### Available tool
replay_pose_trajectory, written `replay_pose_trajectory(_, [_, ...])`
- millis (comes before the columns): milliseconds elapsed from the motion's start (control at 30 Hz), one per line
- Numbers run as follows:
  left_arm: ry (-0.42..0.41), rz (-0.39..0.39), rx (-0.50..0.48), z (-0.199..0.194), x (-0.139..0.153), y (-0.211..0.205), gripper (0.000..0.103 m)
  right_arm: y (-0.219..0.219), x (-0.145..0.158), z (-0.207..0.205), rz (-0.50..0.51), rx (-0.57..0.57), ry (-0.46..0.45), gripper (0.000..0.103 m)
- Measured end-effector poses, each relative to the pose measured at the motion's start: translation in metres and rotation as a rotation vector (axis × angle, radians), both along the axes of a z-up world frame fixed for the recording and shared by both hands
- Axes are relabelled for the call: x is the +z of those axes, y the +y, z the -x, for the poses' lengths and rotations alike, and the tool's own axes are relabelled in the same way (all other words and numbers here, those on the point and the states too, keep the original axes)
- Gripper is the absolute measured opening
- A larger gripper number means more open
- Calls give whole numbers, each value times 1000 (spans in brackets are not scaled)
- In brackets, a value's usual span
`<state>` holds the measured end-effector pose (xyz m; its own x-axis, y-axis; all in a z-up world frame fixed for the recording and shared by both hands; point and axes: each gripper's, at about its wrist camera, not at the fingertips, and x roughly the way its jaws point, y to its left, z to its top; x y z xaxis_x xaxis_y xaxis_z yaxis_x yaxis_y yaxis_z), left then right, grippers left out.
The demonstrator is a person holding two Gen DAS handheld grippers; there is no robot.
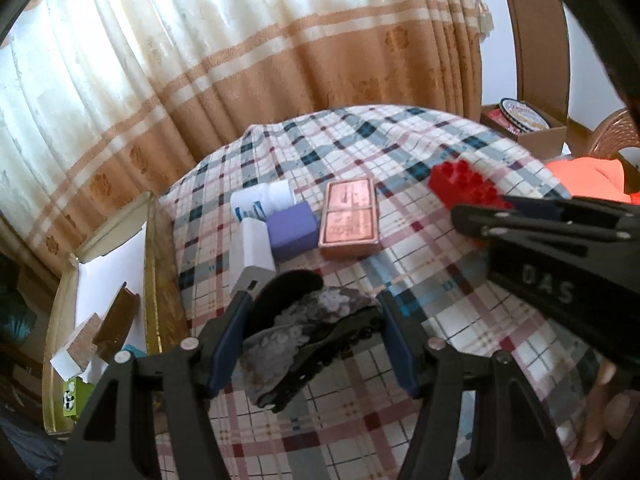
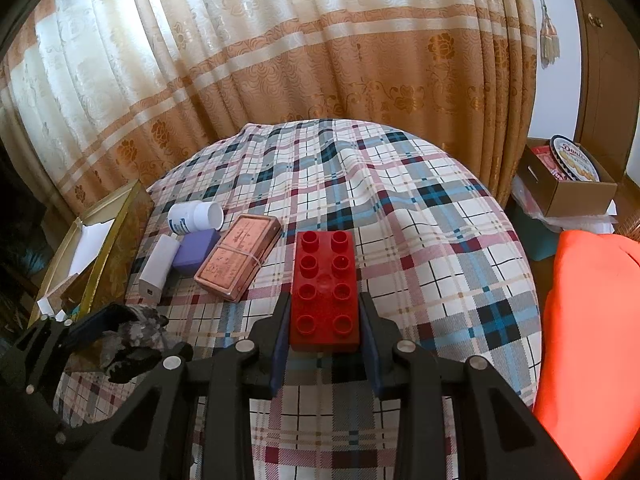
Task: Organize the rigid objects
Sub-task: 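Lift the red brick with the right gripper while the left grasps the black cloth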
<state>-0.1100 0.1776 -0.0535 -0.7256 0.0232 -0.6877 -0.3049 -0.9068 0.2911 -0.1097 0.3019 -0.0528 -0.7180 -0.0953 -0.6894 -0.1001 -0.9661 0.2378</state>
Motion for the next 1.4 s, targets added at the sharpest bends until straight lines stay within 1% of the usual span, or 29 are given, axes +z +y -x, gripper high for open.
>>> replay_pose_trajectory(100, [-11, -31, -6, -2, 2, -4, 63, 0, 0, 0, -4, -6, -3, 34])
replay_pose_trajectory(167, [-14, -75, -15, -5, 6, -8, 63, 0, 0, 0, -8, -14, -6, 34])
replay_pose_trajectory(267, [-38, -196, -29, -6, 16, -23, 63, 2, 0, 0, -14, -29, -12, 34])
replay_pose_trajectory(400, [-32, -328, -43, -10, 35, -48, 63, 1, 1, -1, -36, -46, -18, 34])
replay_pose_trajectory(533, [-36, -447, -51, -12, 50, -78, 63, -1, 2, -2, -79, -80, -23, 34])
replay_pose_trajectory(600, [-30, -485, -45, -13, 56, -94, 63, -4, 6, -5, -113, -97, -11, 34])
replay_pose_trajectory(667, [-14, -495, -26, -15, 61, -108, 63, -9, 10, -9, -140, -108, 8, 34])
replay_pose_trajectory(767, [1, -493, 16, -15, 65, -127, 63, -18, 15, -15, -76, -110, 20, 34])
replay_pose_trajectory(833, [7, -485, 45, -14, 65, -138, 63, -33, 22, -17, -60, -92, 36, 34])
replay_pose_trajectory(1133, [44, -448, 201, -2, 68, -191, 63, -113, 61, -16, -63, 79, 137, 34])
replay_pose_trajectory(1400, [65, -399, 314, 6, 66, -226, 63, -173, 78, -2, -66, 192, 184, 34])
